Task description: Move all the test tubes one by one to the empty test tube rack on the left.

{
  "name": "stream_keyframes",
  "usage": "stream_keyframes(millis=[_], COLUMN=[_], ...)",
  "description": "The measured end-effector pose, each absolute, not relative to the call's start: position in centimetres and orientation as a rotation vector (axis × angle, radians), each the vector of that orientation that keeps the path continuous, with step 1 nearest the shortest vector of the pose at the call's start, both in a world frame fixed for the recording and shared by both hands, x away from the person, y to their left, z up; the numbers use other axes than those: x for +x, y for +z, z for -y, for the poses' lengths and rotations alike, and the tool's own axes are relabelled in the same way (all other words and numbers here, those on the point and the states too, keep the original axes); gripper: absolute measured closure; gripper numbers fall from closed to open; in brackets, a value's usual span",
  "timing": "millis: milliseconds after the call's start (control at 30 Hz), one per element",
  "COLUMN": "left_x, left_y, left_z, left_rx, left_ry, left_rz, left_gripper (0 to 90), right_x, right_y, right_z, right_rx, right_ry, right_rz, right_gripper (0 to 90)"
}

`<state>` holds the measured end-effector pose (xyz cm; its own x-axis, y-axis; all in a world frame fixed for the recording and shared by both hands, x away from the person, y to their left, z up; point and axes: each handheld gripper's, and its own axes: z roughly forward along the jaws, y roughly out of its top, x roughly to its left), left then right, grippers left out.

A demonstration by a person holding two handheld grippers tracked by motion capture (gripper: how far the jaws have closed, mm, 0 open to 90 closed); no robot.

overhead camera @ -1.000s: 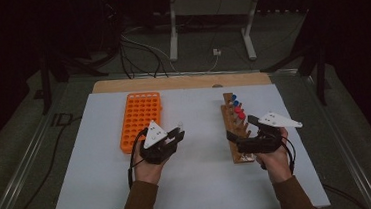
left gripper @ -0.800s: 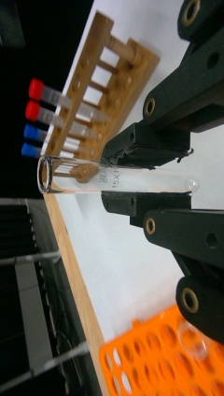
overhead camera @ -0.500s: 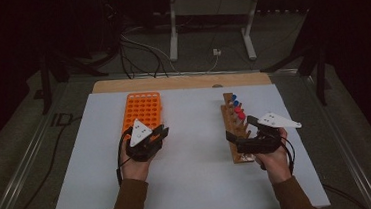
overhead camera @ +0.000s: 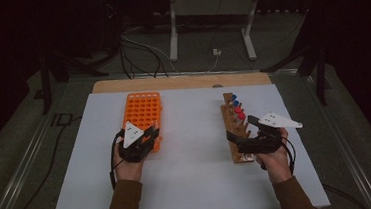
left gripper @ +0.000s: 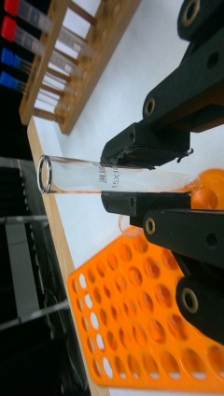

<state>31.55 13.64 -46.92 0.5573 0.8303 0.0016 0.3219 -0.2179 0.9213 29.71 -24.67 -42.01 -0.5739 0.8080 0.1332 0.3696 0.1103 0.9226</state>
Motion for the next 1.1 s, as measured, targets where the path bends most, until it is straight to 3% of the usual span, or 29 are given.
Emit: stream_keyframes(millis=[1100], left_x=[31.5], left_y=[-49.8], left_z=[-13.8], left_rx=[1.91], left_ry=[0.616], left_rz=[-1.077], left_gripper=[76.1], right_x=[29.7], right_y=[-42.0], right_z=[24.8], right_rx=[1.138], right_ry=[1.462], right_rz=[-1.99], right_gripper=[0.2])
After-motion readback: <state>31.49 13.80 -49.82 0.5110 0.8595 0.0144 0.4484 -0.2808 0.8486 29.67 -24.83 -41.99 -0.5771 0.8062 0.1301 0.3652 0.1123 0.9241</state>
